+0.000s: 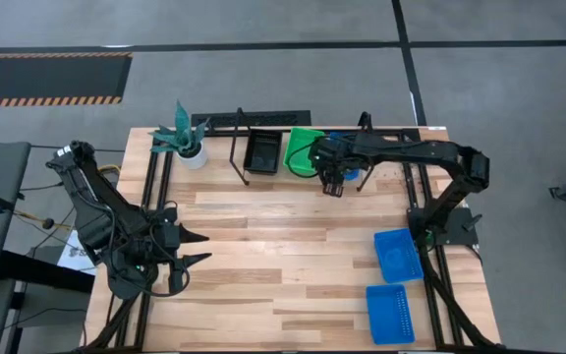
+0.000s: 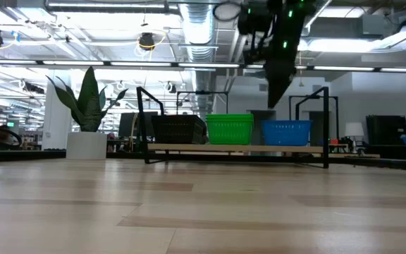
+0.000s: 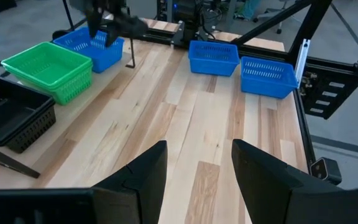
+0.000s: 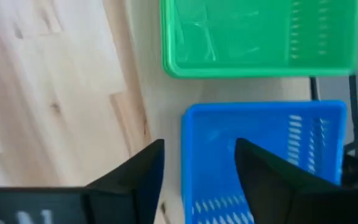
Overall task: Stack baskets on shelf by color
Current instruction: Stack the top blue basket on top of the other blue basket on the shelf
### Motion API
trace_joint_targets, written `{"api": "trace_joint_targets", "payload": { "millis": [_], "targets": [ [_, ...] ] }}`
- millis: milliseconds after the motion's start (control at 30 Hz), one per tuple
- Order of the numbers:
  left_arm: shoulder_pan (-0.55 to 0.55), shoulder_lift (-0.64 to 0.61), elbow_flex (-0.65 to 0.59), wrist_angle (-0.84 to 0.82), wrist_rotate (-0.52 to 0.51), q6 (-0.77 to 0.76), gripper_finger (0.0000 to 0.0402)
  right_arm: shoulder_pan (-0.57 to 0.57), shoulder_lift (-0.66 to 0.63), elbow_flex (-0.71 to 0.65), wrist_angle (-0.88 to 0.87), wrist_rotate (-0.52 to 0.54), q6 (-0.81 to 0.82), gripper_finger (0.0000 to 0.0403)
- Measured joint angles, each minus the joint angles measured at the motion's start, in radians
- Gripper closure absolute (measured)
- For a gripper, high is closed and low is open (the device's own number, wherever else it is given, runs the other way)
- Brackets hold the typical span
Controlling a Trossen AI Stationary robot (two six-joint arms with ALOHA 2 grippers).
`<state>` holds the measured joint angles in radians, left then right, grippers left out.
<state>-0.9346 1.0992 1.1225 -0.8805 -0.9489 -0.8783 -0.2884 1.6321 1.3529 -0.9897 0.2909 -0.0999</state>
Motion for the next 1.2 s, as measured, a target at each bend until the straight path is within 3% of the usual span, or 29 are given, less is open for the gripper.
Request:
{"api": "trace_joint_targets", "payload": {
  "millis": [233, 500, 667, 833, 1000, 1200],
  "targets": [
    [-0.001, 0.0, 0.0, 0.0, 0.028, -0.006, 0.0233, 0.157, -0.179, -0.001, -0.225, -0.027, 0.296, 0.0157],
    [-0.001, 0.0, 0.0, -0.001, 0.028, 0.017, 0.0233, 0.618, -0.395, -0.253, -0.239, -0.035, 0.936, 0.0158],
    [-0.001, 0.0, 0.0, -0.001, 0.027, 0.02, 0.0233, 0.894, -0.399, -0.336, -0.267, -0.071, 1.207, 0.0158],
    [-0.001, 0.0, 0.0, 0.002, 0.02, 0.017, 0.0233, 1.099, -0.383, -0.36, -0.289, -0.098, 1.442, 0.0158],
    [-0.001, 0.0, 0.0, 0.003, 0.02, 0.001, 0.0233, 1.251, -0.328, -0.36, -0.344, -0.165, 1.621, 0.0158],
    [-0.001, 0.0, 0.0, 0.003, 0.02, -0.008, 0.0233, 1.356, -0.214, -0.36, -0.301, -0.222, 1.7, 0.0158]
  ]
}}
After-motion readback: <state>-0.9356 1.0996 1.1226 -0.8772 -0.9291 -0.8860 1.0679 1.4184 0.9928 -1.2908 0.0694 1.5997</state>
